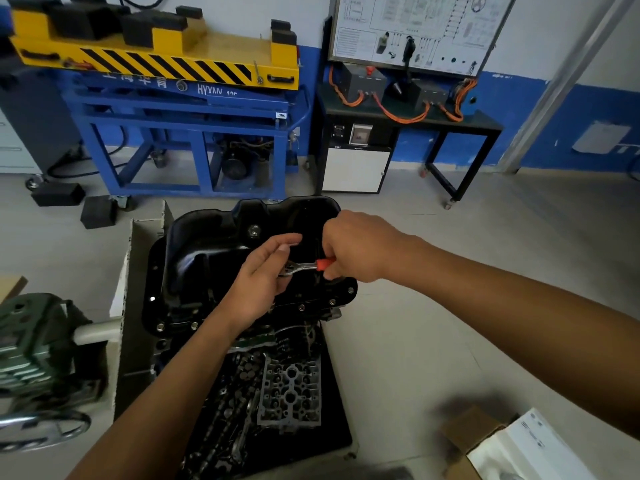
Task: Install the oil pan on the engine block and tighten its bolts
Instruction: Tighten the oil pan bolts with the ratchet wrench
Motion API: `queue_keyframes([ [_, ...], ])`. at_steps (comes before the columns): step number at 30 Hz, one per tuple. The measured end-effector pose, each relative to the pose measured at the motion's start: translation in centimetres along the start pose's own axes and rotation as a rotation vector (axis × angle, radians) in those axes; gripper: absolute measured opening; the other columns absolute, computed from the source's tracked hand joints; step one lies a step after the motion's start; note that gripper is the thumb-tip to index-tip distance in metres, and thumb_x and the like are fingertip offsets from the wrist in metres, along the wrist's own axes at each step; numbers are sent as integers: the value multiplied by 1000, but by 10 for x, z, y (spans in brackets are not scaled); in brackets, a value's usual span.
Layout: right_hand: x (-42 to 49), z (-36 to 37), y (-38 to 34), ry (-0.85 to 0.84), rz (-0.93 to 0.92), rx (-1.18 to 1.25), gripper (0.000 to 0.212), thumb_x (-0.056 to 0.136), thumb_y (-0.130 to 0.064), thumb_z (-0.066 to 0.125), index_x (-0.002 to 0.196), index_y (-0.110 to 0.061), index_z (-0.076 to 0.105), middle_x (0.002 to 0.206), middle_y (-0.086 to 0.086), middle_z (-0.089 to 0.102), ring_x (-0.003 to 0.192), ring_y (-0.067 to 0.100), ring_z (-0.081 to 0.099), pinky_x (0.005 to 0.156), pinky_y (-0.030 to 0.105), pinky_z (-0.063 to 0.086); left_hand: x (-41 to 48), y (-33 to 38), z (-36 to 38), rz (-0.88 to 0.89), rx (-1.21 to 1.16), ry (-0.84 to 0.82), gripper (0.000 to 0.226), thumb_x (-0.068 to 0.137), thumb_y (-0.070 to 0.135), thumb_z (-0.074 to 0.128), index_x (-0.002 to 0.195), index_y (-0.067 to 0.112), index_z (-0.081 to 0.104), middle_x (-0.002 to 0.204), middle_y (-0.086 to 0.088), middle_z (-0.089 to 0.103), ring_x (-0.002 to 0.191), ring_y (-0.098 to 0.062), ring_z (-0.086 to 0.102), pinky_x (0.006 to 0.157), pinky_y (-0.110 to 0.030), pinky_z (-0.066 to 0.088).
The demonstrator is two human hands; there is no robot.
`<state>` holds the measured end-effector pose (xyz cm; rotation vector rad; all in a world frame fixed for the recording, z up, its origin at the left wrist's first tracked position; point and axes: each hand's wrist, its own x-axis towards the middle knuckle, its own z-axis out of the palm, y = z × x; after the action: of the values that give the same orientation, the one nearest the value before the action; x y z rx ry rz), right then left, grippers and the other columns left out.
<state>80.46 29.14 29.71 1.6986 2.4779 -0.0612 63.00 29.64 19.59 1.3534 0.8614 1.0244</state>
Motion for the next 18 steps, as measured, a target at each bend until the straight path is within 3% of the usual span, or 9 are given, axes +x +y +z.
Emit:
queue_keyframes([
  [4, 12, 3, 3, 90, -34, -33, 10, 84, -28, 74, 84, -18, 72, 71, 0, 59, 68, 22, 57, 57, 35, 48, 1, -2, -2, -56, 10, -131, 32, 109, 19, 36, 136, 22, 52, 53, 11, 39, 48, -3, 37, 53, -15, 36],
  [8, 16, 6, 6, 146, -72, -18, 8, 86, -27, 68, 84, -20, 72, 76, 1, 62, 72, 22, 58, 63, 40, 53, 2, -4, -4, -34, -12, -161, 31, 107, 22, 40, 134, 19, 56, 54, 9, 35, 49, -6, 32, 52, -21, 28],
  [12, 9, 8, 6, 135, -53, -16, 19, 87, -36, 67, 79, -18, 70, 68, 0, 59, 64, 21, 57, 57, 35, 51, 5, -4, -5, 35, -39, 65, 24, 105, 24, 46, 113, 16, 68, 53, 10, 43, 47, -8, 35, 49, -24, 30],
  [15, -3, 7, -4, 72, -63, 93, 35, 83, -44, 71, 62, -16, 65, 55, 0, 58, 52, 19, 55, 50, 31, 45, 10, -5, -2, 28, -36, 260, 26, 104, 21, 50, 90, 16, 71, 53, 12, 48, 45, -4, 39, 46, -21, 34],
  [18, -13, 9, -25, -61, -114, 241, 52, 82, -51, 71, 47, -15, 58, 46, 0, 59, 45, 14, 54, 54, 36, 54, 12, -6, 3, 20, 3, 349, 24, 100, 18, 56, 82, 15, 71, 62, -3, 53, 55, -12, 47, 51, -25, 42],
])
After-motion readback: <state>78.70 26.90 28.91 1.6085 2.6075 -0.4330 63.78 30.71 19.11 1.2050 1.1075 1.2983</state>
